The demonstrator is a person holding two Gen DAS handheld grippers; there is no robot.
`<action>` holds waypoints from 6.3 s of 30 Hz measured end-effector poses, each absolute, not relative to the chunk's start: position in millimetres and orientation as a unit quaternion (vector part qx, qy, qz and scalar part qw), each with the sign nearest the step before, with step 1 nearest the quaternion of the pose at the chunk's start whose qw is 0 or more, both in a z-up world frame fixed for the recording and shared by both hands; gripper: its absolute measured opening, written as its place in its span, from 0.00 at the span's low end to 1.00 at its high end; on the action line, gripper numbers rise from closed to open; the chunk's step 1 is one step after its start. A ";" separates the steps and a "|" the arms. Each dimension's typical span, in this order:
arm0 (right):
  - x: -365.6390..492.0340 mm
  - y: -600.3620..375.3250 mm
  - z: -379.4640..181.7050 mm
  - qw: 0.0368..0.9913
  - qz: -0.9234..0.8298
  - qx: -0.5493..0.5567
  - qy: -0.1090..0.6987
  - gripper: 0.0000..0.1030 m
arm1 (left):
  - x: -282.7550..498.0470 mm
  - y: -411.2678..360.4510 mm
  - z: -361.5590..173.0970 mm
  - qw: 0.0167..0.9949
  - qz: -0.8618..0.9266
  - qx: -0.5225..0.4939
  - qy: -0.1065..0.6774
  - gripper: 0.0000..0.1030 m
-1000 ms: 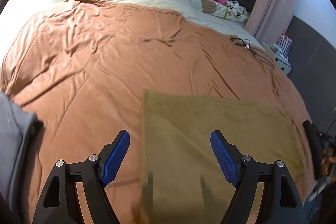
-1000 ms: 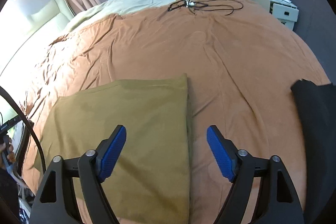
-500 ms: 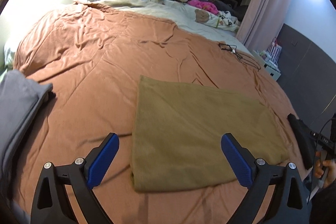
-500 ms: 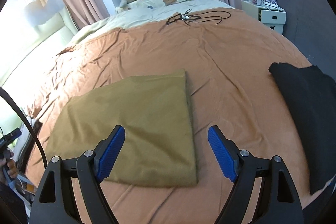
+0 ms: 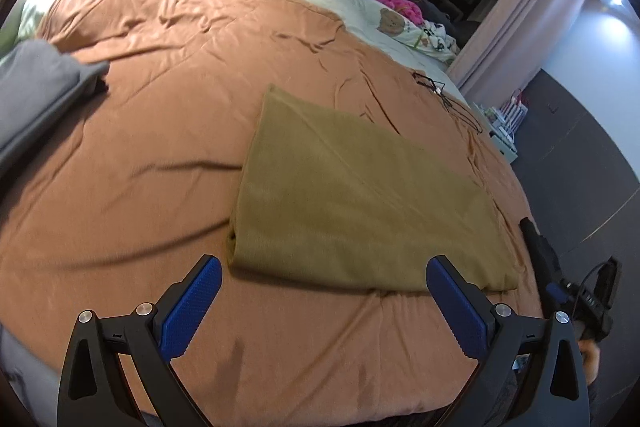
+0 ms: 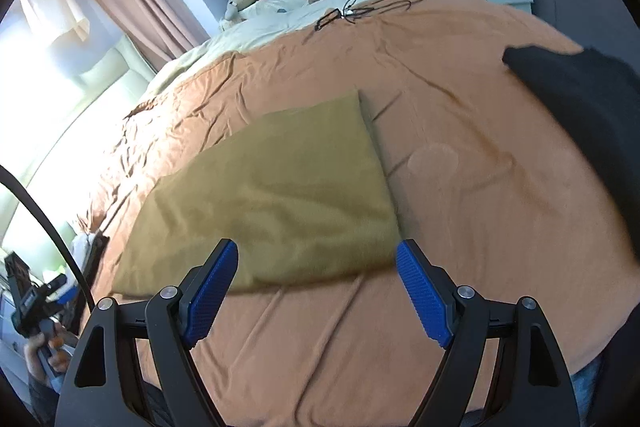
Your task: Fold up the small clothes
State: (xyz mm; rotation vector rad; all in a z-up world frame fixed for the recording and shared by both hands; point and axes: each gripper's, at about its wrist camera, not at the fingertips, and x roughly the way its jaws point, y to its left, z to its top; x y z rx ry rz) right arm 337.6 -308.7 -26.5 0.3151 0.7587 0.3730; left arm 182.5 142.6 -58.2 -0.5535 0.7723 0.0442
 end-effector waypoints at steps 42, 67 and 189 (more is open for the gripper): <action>372.8 -333.1 -135.6 0.817 0.149 0.402 0.385 0.46 | 194.4 175.7 -160.8 0.789 0.107 -0.496 0.346 0.59; 345.3 -317.9 -91.8 0.848 0.161 0.353 0.361 0.01 | 169.6 197.4 -103.7 0.823 0.119 -0.463 0.308 0.05; 557.3 17.3 -70.5 0.835 0.203 -0.012 0.511 0.00 | 65.9 184.7 -168.8 0.716 0.182 -0.619 0.268 0.27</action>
